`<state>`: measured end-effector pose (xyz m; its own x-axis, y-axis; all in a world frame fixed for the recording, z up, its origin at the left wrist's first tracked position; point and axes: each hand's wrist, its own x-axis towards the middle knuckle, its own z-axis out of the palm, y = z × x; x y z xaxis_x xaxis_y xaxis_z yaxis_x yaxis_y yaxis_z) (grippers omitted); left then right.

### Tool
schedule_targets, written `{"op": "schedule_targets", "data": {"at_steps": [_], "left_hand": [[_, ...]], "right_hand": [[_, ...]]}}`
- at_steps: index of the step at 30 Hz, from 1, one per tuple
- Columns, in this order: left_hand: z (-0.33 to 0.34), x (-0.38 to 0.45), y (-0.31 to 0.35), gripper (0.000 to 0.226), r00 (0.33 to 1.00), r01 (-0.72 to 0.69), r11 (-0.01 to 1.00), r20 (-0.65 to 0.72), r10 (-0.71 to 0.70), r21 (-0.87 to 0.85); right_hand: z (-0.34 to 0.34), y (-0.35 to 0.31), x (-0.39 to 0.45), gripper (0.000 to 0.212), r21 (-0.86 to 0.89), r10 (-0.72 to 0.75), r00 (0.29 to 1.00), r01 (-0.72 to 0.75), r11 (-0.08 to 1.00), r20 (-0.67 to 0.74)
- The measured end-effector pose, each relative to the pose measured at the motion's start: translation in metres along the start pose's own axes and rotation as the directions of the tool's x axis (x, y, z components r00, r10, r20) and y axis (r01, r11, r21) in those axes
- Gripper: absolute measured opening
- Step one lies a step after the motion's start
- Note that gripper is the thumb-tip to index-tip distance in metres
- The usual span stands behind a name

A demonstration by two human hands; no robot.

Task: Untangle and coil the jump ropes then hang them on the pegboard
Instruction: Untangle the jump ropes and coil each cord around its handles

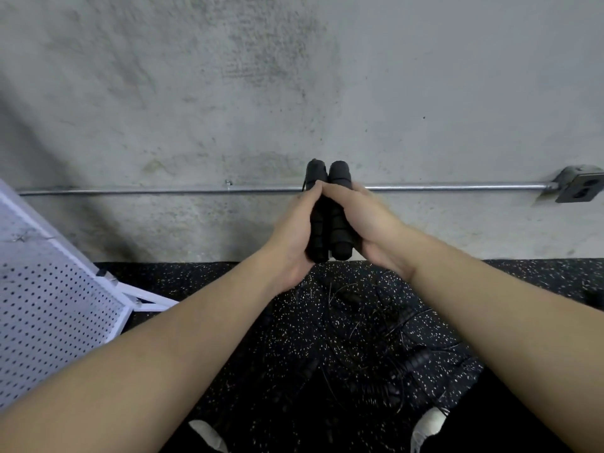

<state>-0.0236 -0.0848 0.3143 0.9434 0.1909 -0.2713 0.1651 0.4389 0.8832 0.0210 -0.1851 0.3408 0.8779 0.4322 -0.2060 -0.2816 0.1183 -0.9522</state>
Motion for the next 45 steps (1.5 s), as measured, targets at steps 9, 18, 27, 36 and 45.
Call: {"op": "schedule_targets", "data": {"at_steps": [9,18,27,36,45], "left_hand": [[-0.014,-0.013,0.016,0.041,0.977,0.103,0.989,0.199,-0.081,-0.104],[-0.023,-0.018,0.026,0.034,0.937,0.232,0.968,0.289,-0.197,-0.092],[-0.02,-0.012,0.032,0.043,0.927,0.185,0.975,0.306,-0.215,0.126],[-0.039,-0.008,0.043,0.05,0.832,0.093,0.917,0.476,-0.285,0.388],[-0.054,-0.003,0.046,0.06,0.798,0.087,0.868,0.487,-0.355,0.489]], "right_hand": [[-0.002,0.003,0.009,0.047,-0.494,-0.103,0.995,0.097,0.864,0.015],[-0.018,-0.002,0.006,0.045,-0.633,-0.048,0.984,0.147,0.76,0.172],[-0.048,-0.024,0.01,0.057,-0.794,-0.125,0.992,0.083,0.603,0.009],[-0.059,-0.019,0.024,0.023,-0.751,-0.484,0.858,0.433,0.499,0.173],[-0.062,-0.024,0.017,0.07,-0.885,-0.034,0.995,0.104,0.454,0.099]]}}
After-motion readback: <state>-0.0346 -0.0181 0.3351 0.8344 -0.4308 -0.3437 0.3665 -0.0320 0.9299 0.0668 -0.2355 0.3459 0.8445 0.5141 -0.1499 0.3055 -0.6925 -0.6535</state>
